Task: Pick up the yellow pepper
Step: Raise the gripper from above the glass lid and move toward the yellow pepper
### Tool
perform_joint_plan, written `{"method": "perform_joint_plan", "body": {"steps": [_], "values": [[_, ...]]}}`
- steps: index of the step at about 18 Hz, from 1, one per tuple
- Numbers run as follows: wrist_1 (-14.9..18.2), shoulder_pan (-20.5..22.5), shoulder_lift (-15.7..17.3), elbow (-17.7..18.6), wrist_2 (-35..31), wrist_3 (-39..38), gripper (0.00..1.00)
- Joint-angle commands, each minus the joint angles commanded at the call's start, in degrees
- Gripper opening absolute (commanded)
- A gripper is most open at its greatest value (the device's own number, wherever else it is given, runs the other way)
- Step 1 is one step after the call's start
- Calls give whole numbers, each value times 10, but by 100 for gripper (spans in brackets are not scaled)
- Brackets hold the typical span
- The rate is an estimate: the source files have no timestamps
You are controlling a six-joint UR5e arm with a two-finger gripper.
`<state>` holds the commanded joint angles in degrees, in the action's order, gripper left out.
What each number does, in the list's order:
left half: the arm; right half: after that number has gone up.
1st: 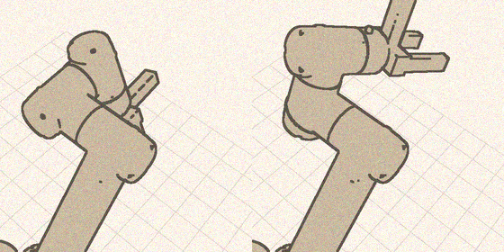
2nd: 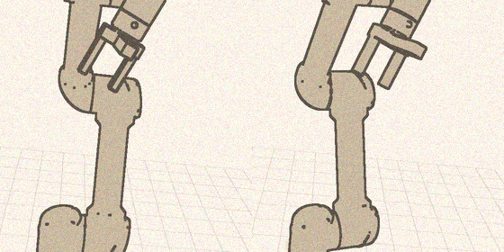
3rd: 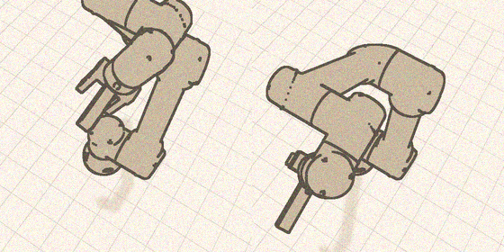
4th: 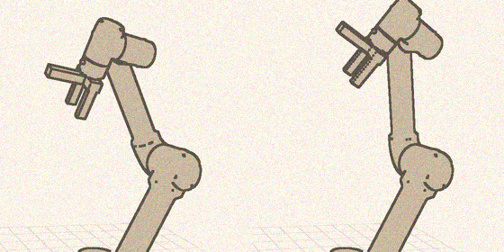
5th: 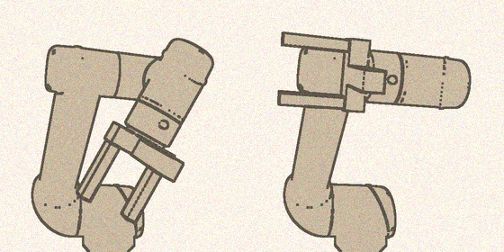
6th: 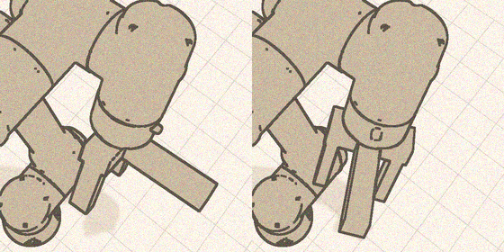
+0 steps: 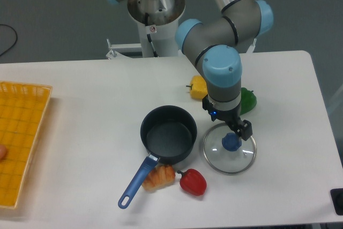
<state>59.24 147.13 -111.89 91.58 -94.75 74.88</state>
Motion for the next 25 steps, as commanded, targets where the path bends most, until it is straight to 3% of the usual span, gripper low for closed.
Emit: {"method": "perform_joint_plan", "body": {"steps": [7,13,16,19,21,25], "values": [[9,9,25,6,75,-13,100],[6,-1,33,9,96,-96,100],[-10,-4,30,8,120,-178,100],[-33,-10,19,6,118,-221,100],[-38,-17,11,-2,114,-329,100],[-39,-37,5,16,75,-316,100]]}}
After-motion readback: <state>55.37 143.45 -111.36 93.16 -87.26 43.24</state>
